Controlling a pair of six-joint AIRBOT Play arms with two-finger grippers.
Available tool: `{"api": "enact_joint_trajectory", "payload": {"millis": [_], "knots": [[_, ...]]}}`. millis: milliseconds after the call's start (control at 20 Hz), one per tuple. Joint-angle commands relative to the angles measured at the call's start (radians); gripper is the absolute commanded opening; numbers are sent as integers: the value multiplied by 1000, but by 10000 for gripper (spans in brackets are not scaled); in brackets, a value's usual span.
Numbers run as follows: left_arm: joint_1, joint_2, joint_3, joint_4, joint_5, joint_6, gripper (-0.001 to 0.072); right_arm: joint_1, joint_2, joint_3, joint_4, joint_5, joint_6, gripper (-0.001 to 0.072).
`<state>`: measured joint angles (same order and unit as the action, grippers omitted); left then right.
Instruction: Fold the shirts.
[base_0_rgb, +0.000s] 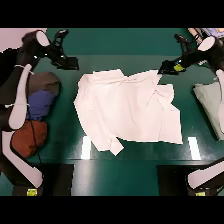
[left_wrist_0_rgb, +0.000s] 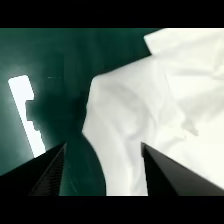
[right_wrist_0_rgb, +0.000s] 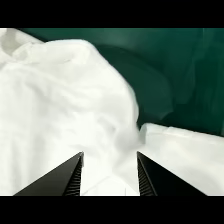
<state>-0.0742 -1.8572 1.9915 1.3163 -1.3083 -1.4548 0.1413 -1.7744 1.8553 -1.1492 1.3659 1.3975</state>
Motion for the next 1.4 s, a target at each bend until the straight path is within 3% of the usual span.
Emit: {"api": "enact_joint_trajectory", "payload": {"millis": [0, 100, 250, 450, 600, 800, 1100, 1300, 1350], "knots": [[50, 115, -111, 5, -122, -13, 546, -46, 76, -3, -5, 126, -12, 386], [53, 221, -289, 4, -111, -11, 547, -78, 172, -94, -5, 110, -22, 386], [50, 438, -673, -52, 23, -13, 546, -130, 341, -284, -5, 84, -23, 386], [50, 682, -1136, -257, 127, 2, 547, -185, 519, -497, -3, 24, -23, 386], [50, 778, -1335, -393, 208, 32, 546, -193, 618, -605, -2, -37, -22, 386], [35, 779, -1442, -495, 272, 101, 547, -193, 717, -700, -2, -58, -21, 386], [-144, 777, -1461, -509, 463, 72, 546, -193, 784, -719, -4, -53, -10, 386], [-167, 775, -1461, -508, 460, 64, 544, -193, 813, -719, -8, -26, -9, 386], [-167, 775, -1461, -510, 462, 64, 385, -193, 814, -719, -8, -13, -9, 386]]}}
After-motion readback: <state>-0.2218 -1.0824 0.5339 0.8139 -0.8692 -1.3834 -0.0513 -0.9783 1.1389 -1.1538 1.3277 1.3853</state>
